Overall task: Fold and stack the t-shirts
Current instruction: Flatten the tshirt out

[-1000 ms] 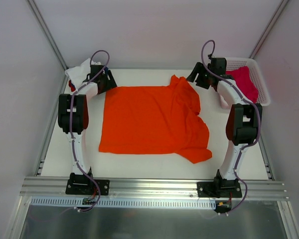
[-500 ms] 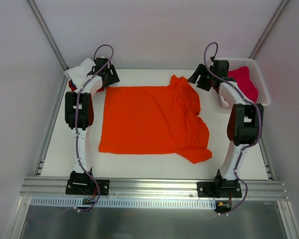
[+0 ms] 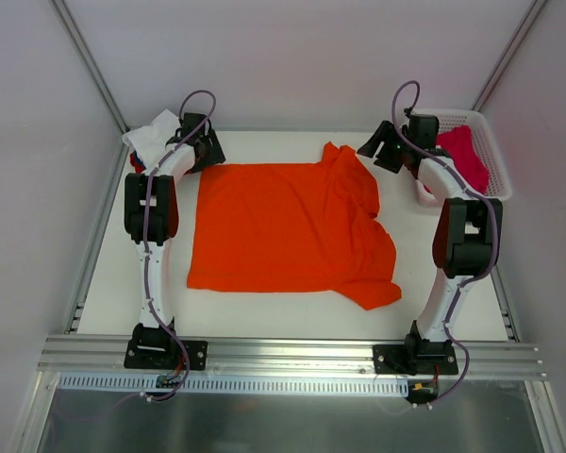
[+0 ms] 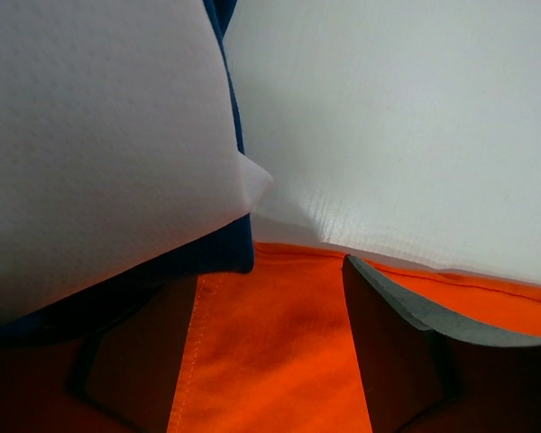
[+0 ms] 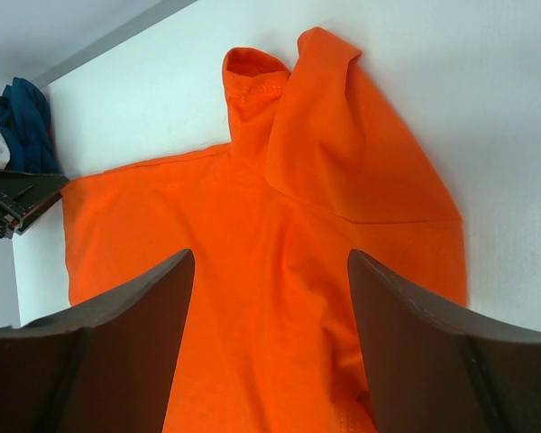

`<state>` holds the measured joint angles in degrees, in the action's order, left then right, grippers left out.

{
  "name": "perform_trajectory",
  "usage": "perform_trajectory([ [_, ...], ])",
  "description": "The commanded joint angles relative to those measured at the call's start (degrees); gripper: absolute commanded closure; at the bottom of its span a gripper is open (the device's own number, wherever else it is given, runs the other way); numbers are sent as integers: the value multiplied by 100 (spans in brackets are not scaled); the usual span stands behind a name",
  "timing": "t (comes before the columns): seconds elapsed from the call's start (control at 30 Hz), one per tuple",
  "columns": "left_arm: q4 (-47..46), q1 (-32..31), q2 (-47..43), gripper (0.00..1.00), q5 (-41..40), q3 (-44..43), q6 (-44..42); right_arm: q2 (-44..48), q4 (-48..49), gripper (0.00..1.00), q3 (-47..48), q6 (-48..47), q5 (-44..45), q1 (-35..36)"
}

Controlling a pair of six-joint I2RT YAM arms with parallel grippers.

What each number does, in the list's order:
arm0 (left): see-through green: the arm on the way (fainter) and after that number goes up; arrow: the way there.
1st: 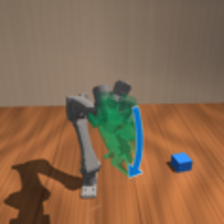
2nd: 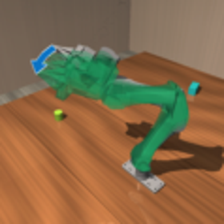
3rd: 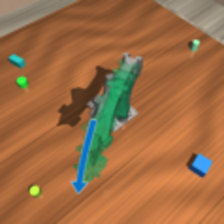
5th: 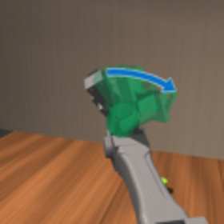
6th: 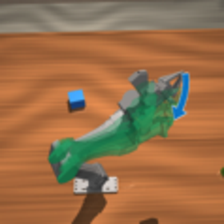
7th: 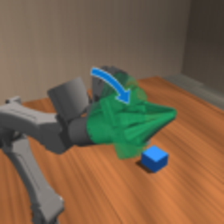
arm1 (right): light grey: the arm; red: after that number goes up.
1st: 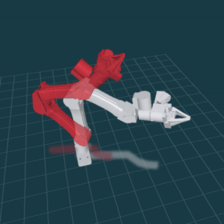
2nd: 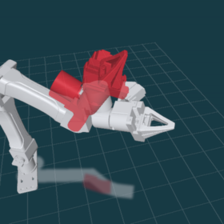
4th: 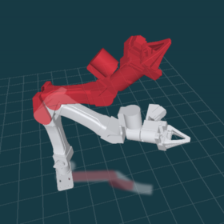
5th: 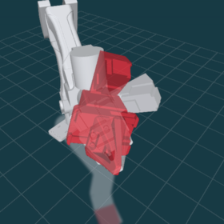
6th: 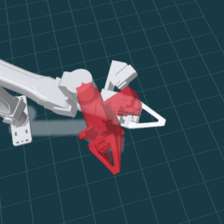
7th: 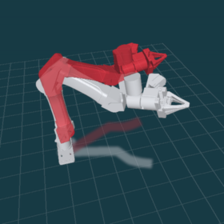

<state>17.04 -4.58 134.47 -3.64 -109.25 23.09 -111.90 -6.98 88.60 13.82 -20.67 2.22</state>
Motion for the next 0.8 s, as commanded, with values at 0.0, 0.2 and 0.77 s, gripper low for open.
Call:
perform_trajectory([
  [0.0,115,-25,-97,35,-40,-35,-15,388,276,28,-18,129,-183,-72],
  [0.2,238,1,-53,56,100,-131,-24,414,312,28,-27,208,-210,-108],
  [0.77,607,27,122,79,285,-359,-33,529,364,28,-1,305,-271,-152],
])
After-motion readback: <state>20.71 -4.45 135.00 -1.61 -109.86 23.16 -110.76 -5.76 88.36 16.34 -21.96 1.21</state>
